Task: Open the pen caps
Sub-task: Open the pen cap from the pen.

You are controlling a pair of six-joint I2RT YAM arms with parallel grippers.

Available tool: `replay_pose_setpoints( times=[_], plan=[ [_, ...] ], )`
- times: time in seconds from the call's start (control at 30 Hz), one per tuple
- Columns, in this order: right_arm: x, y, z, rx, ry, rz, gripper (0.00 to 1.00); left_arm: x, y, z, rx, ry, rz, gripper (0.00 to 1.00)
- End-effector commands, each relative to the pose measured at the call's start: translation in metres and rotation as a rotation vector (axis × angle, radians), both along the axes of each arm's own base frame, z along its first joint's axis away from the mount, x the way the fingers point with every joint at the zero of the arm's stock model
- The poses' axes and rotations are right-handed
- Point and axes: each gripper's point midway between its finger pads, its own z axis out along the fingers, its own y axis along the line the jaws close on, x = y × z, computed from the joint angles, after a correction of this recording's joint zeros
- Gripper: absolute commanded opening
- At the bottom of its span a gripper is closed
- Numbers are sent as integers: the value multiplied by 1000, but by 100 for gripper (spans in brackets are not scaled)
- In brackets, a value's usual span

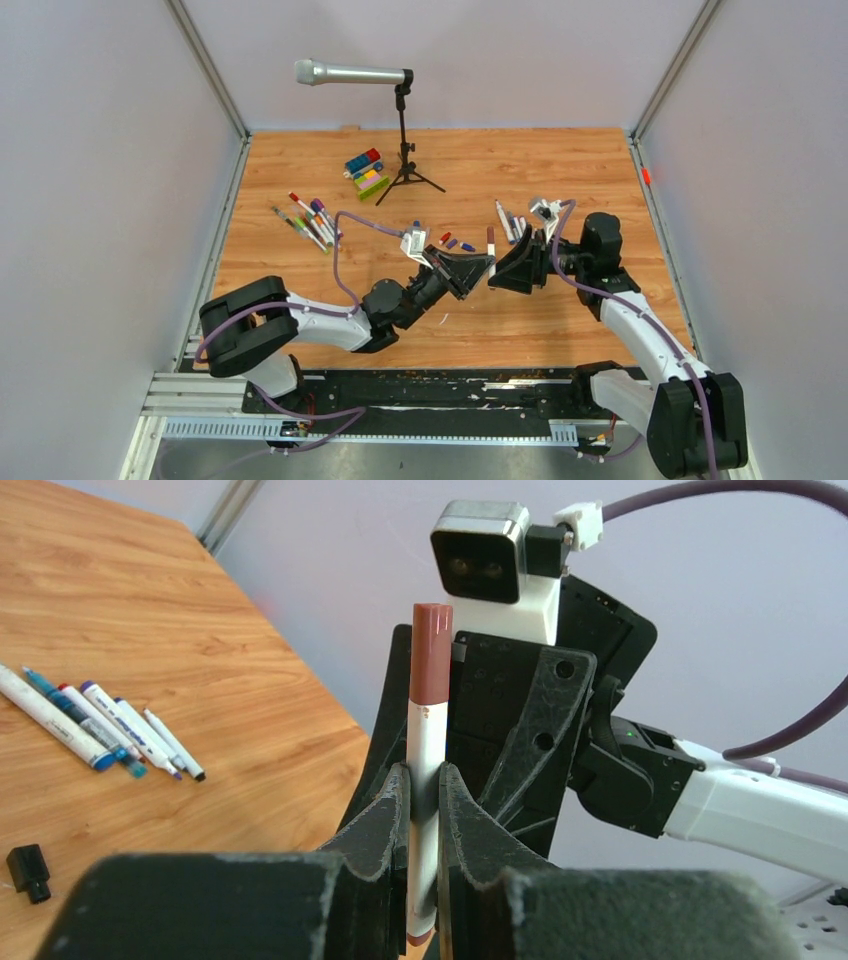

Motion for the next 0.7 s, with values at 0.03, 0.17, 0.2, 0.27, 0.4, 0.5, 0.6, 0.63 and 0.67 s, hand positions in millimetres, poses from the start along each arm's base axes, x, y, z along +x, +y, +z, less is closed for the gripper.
replay_pose_setpoints(
  times=[0.03,0.17,0.2,0.27,0.4,0.5,0.6,0.63,0.67],
  plan=[
    [3,5,4,9,-7,-10,45,0,-6,21,-72,-25,11,0],
    [6,5,3,7,6,-26,33,-3,-10,22,-77,-32,-4,0],
    [7,5,2,6,11,-30,28,-3,-11,23,-80,-35,-7,0],
    [7,6,2,4,12,-31,10,-4,-10,23,-84,-38,-8,0],
    [7,5,1,-9,-2,-24,0,-4,-6,22,-89,-36,-3,13],
    [7,5,0,-17,-23,-12,0,-4,3,20,-90,-24,14,47],
    [4,4,-2,-30,-52,15,0,-2,16,16,-97,0,7,83],
    [2,4,-2,-33,-65,29,0,1,20,15,-102,6,-16,90],
    [0,3,-2,-37,-70,43,0,3,24,14,-110,18,-48,98]
  ],
)
